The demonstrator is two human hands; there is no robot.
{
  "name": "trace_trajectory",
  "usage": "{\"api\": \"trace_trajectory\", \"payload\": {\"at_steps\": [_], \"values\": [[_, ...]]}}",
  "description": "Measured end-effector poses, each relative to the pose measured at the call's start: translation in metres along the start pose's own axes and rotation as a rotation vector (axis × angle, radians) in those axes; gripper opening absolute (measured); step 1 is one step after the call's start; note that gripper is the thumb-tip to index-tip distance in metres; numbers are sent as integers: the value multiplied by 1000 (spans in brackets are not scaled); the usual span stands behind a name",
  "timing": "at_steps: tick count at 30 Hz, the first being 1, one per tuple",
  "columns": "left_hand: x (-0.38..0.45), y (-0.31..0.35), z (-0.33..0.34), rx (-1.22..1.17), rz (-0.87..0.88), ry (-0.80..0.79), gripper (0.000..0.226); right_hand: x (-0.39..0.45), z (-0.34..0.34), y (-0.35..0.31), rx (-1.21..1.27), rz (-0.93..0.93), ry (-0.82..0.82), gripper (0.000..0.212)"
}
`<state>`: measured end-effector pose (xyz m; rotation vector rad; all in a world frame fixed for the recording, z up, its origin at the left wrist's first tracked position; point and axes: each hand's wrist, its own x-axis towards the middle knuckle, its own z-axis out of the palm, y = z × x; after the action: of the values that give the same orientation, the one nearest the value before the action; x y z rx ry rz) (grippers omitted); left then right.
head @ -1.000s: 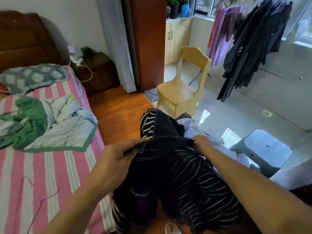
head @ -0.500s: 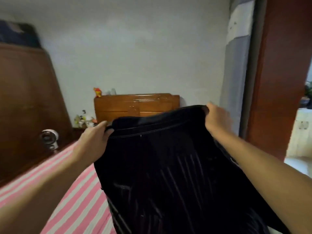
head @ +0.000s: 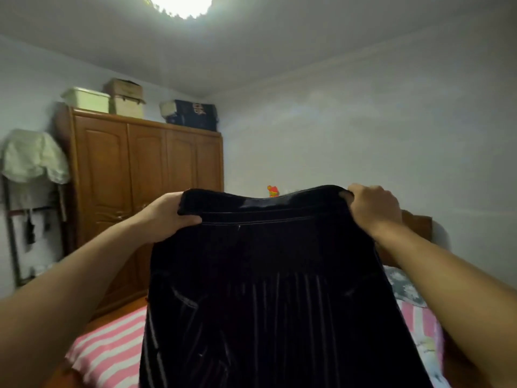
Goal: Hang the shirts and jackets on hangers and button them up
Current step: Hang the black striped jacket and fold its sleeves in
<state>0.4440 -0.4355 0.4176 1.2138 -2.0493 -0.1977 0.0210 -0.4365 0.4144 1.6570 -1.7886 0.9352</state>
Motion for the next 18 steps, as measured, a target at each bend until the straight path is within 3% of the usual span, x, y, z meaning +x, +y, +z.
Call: {"api": "trace_trajectory", "payload": {"at_steps": [3,5,8,10,12,14,16,18], "values": [[20,-81,-19,287,-159,124,19,19,44,-65,-85,-28,-203,43],[28,-121,-25,361,-266,231,11,31,75,-113,-6,44,-293,41],[45,-177,-42,248,-448,308,22,47,116,-180,550,318,-530,34],[56,-216,-57,-45,-607,353,31,51,140,-222,987,531,-834,29],[59,-252,-65,-232,-673,391,26,52,169,-259,1214,592,-1051,29],[60,-280,-65,-354,-719,406,19,57,203,-295,1369,637,-1077,35],[61,-310,-66,-533,-780,421,17,63,236,-339,1485,699,-976,38],[58,-327,-66,-615,-837,430,19,61,255,-374,1496,697,-827,28]]}}
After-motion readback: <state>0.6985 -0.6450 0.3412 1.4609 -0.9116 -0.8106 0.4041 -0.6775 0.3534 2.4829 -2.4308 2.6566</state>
